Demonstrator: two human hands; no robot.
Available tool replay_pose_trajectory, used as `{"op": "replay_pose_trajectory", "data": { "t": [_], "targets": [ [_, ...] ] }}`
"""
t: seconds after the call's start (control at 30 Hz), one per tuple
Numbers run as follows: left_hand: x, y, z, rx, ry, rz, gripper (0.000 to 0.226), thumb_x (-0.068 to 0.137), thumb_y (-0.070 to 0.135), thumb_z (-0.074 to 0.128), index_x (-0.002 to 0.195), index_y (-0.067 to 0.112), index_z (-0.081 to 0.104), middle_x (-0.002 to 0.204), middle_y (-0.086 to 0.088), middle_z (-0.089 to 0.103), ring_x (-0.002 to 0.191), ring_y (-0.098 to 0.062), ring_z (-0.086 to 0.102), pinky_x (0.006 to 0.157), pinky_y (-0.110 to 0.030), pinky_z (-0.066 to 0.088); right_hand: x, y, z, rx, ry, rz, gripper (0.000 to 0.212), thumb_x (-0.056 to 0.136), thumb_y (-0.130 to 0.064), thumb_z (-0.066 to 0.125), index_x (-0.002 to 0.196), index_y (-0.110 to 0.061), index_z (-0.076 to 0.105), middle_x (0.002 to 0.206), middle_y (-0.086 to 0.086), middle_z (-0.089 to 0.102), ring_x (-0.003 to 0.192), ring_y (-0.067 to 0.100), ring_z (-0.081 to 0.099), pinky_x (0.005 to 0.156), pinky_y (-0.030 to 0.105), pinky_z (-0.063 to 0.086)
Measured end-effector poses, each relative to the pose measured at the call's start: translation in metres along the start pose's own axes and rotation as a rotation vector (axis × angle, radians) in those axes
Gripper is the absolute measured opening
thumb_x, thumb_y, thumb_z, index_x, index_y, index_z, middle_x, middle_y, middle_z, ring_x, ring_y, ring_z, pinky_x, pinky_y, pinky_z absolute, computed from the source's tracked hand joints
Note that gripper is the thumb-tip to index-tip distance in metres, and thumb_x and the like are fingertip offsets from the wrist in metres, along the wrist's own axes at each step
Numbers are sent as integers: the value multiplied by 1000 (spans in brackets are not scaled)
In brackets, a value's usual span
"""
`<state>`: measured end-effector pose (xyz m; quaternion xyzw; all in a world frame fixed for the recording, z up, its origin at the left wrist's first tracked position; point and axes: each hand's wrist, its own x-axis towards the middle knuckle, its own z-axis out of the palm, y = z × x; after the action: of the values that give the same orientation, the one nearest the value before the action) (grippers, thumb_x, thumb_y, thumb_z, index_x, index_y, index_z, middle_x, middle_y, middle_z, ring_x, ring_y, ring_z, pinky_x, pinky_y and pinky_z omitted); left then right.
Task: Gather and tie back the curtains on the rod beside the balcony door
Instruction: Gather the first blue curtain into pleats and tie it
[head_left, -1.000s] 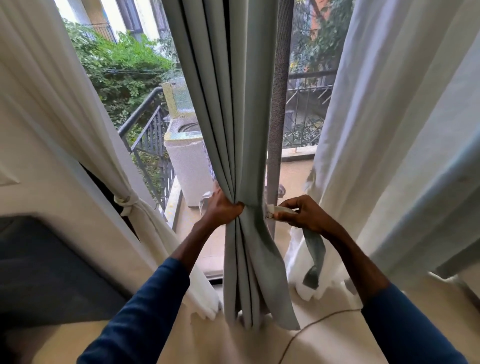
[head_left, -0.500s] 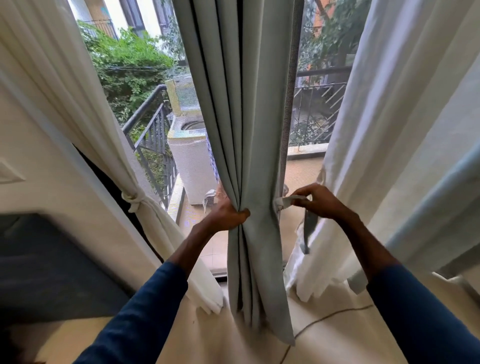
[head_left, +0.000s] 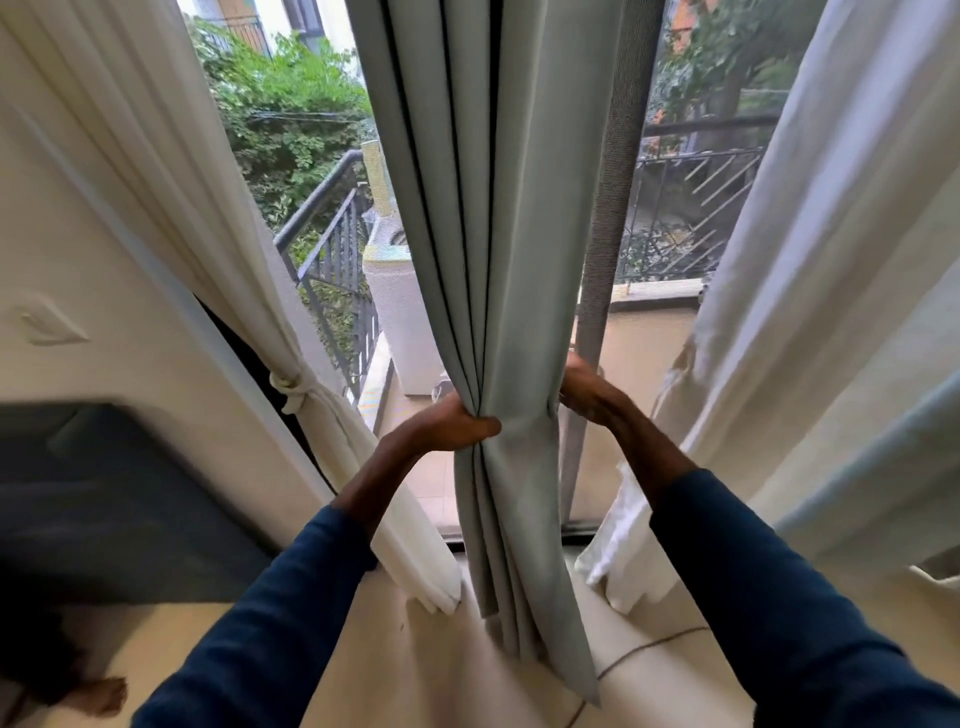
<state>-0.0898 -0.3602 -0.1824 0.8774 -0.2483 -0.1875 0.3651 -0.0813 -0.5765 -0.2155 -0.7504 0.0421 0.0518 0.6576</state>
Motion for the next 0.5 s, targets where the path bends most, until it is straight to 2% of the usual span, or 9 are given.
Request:
{"op": "replay_pose_trajectory", "data": {
  "t": [0.03,0.1,0.2,0.23,0.3,0.37,0.43,0.5],
  "targets": [
    [4,-1,-2,25,-10,-2,37,90,-9,59,126,-3,62,112,0,60,105,-13,55,73,0,44,-2,1,4,92,-11,44,30,103,-5,49,132,2,57,113,8,71,97,19,73,94,42,58],
    [12,1,-6,124,2,-8,37,91,4,62,127,2,64,120,-3,63,115,-16,57,88,-15,48,-5,2,8,247,-61,114,29,107,-8,40,130,-1,56,108,5,70,85,12,74,83,30,61],
    [22,-3,-6,356,114,2,41,87,23,60,126,11,65,134,-17,60,131,-35,50,106,-40,45,-7,7,3,398,-117,186,31,109,-14,35,122,-2,61,103,6,74,85,15,75,77,28,62],
    [25,-5,-4,430,161,63,40,87,23,59,123,9,66,134,-20,59,132,-39,48,107,-44,43,-8,7,1,425,-109,202,34,109,-14,34,122,-1,62,106,9,74,87,17,74,79,29,62],
    [34,-14,4,485,225,175,36,84,27,62,112,6,70,123,-23,64,123,-44,53,105,-50,42,-8,9,-6,480,-74,237,40,107,-14,33,133,5,57,125,21,65,96,23,69,87,33,58],
    [36,-15,8,390,201,192,35,90,34,64,115,10,69,123,-17,65,121,-35,56,105,-45,43,-9,13,-12,522,-73,236,40,108,-18,34,132,3,57,127,20,64,100,26,68,88,37,58],
    [31,-12,14,278,85,164,37,98,38,60,125,14,65,128,-8,64,123,-23,55,106,-33,43,-10,19,-18,487,-86,216,35,109,-21,35,118,-5,65,107,10,75,94,23,72,80,34,63],
    [31,-13,25,228,66,172,37,101,38,55,128,14,64,127,-6,66,121,-21,59,100,-23,44,-11,22,-22,386,-65,201,29,109,-17,38,114,-5,64,95,5,78,93,25,70,73,31,62]
  ]
}}
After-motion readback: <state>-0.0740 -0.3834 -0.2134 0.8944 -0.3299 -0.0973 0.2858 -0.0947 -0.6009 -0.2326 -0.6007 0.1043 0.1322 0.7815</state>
